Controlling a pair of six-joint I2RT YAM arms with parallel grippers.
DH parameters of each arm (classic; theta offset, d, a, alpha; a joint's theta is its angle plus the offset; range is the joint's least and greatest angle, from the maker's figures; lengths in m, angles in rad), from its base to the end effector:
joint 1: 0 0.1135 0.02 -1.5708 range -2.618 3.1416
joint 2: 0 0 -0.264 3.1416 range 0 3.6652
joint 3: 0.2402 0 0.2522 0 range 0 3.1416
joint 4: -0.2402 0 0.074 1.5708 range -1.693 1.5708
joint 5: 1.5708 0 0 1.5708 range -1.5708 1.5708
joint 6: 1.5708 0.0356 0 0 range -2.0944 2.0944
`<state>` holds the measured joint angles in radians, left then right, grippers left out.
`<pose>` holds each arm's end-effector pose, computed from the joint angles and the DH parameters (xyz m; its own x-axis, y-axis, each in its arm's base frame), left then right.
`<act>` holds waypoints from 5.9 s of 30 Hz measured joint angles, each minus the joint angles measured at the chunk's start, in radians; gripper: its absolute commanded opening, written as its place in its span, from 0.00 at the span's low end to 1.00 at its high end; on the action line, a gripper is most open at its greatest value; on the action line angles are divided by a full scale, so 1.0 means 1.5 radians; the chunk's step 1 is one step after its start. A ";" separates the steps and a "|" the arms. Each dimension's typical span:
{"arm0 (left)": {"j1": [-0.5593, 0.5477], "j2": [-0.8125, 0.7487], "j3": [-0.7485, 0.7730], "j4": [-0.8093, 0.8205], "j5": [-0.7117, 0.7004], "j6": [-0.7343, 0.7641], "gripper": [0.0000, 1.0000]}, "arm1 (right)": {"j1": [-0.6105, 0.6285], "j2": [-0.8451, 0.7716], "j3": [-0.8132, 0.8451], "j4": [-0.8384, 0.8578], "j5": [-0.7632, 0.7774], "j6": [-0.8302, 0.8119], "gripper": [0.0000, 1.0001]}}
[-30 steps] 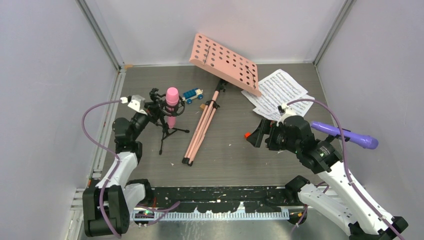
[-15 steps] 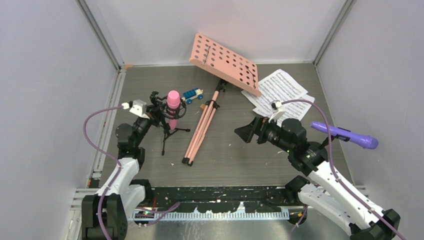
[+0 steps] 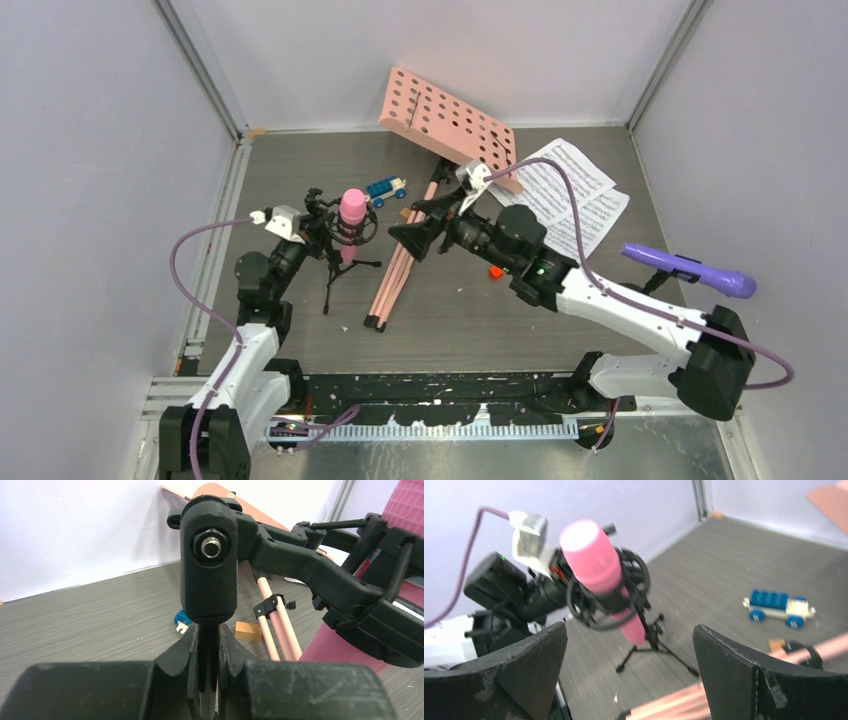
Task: Pack up the instrument practice props
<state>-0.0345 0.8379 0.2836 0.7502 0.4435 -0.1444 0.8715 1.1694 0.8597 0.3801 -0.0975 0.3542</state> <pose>0.1867 -0.0217 0.2525 0.1275 -0.1344 -0.9827 0.4751 0.8780 -0.0585 0.1760 0.2147 0.3467 -0.2434 0.2469 -0.9380 -0.7887 0.5125 0.3396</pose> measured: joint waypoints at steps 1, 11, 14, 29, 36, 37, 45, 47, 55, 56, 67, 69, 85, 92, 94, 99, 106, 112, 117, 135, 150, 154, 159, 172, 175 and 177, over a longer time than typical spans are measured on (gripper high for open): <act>-0.001 0.000 0.000 0.000 -0.003 0.000 0.00 | 0.009 0.018 0.018 0.014 0.004 -0.008 1.00; -0.008 -0.001 0.000 -0.002 -0.035 0.000 0.00 | 0.078 0.162 0.130 0.086 0.093 -0.094 0.97; -0.009 -0.003 0.000 -0.004 -0.040 0.000 0.00 | 0.079 0.188 0.141 0.087 0.119 -0.102 0.95; -0.012 -0.003 0.000 -0.005 -0.051 -0.001 0.00 | 0.091 0.268 0.210 0.119 0.120 -0.103 0.74; -0.012 -0.003 0.001 -0.005 -0.050 -0.001 0.00 | 0.094 0.287 0.228 0.126 0.109 -0.102 0.58; -0.012 -0.003 0.001 -0.006 -0.051 -0.001 0.00 | 0.095 0.289 0.230 0.127 0.107 -0.102 0.58; -0.012 -0.003 0.002 -0.007 -0.051 -0.001 0.00 | 0.095 0.302 0.242 0.128 0.098 -0.103 0.45; -0.012 -0.003 0.002 -0.008 -0.051 -0.001 0.00 | 0.095 0.303 0.244 0.128 0.096 -0.107 0.38; -0.012 -0.003 0.004 -0.012 -0.054 -0.001 0.00 | 0.095 0.303 0.259 0.105 0.075 -0.130 0.07; -0.012 -0.003 0.004 -0.012 -0.054 -0.001 0.00 | 0.095 0.303 0.261 0.102 0.071 -0.134 0.04; -0.012 0.000 0.014 -0.029 -0.054 0.001 0.00 | 0.095 0.301 0.332 0.037 0.056 -0.169 0.01; -0.012 0.000 0.014 -0.030 -0.054 0.001 0.00 | 0.095 0.299 0.353 0.028 0.056 -0.171 0.01; -0.016 0.001 0.014 -0.029 -0.055 0.004 0.00 | 0.095 0.150 0.524 -0.145 0.155 -0.215 0.00; -0.016 0.002 0.014 -0.028 -0.055 0.001 0.00 | 0.095 -0.024 0.503 -0.350 0.300 -0.196 0.00; -0.016 0.005 0.014 -0.026 -0.060 -0.002 0.00 | 0.095 -0.063 0.484 -0.424 0.350 -0.165 0.01; -0.016 0.002 0.014 -0.026 -0.087 -0.016 0.00 | 0.090 -0.127 0.388 -0.590 0.417 -0.044 0.00; -0.016 0.002 0.017 -0.027 -0.090 -0.021 0.00 | -0.009 -0.044 0.236 -0.685 0.302 0.099 0.00; -0.016 0.003 0.018 -0.030 -0.072 -0.017 0.00 | -0.129 0.055 0.099 -0.633 0.114 0.184 0.02; -0.018 0.003 0.019 -0.035 -0.066 -0.014 0.00 | -0.148 0.172 0.062 -0.531 0.025 0.228 0.06; -0.022 -0.034 0.047 -0.142 -0.087 0.003 0.00 | -0.175 0.386 0.034 -0.238 0.035 0.295 0.53; -0.024 -0.009 0.056 -0.126 -0.092 0.001 0.30 | -0.175 0.297 0.013 -0.273 0.081 0.276 0.94; -0.026 0.018 0.059 -0.139 -0.086 -0.002 0.49 | -0.175 0.208 0.013 -0.315 0.097 0.255 0.95; -0.025 0.031 0.059 -0.166 -0.091 -0.002 0.99 | -0.175 0.104 0.012 -0.356 0.112 0.231 0.95; -0.025 -0.157 0.060 -0.367 -0.171 -0.023 1.00 | -0.175 -0.063 0.004 -0.492 0.182 0.185 0.99; -0.025 -0.225 0.061 -0.429 -0.192 -0.023 1.00 | -0.175 -0.091 0.004 -0.510 0.192 0.181 0.99; -0.025 -0.264 0.062 -0.471 -0.197 -0.023 1.00 | -0.175 -0.104 0.003 -0.519 0.196 0.179 1.00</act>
<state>-0.0723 0.4412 0.3759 0.0441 0.1474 -0.1783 0.6083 1.0134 0.8646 -0.3977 0.1959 0.6228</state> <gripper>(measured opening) 0.995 0.991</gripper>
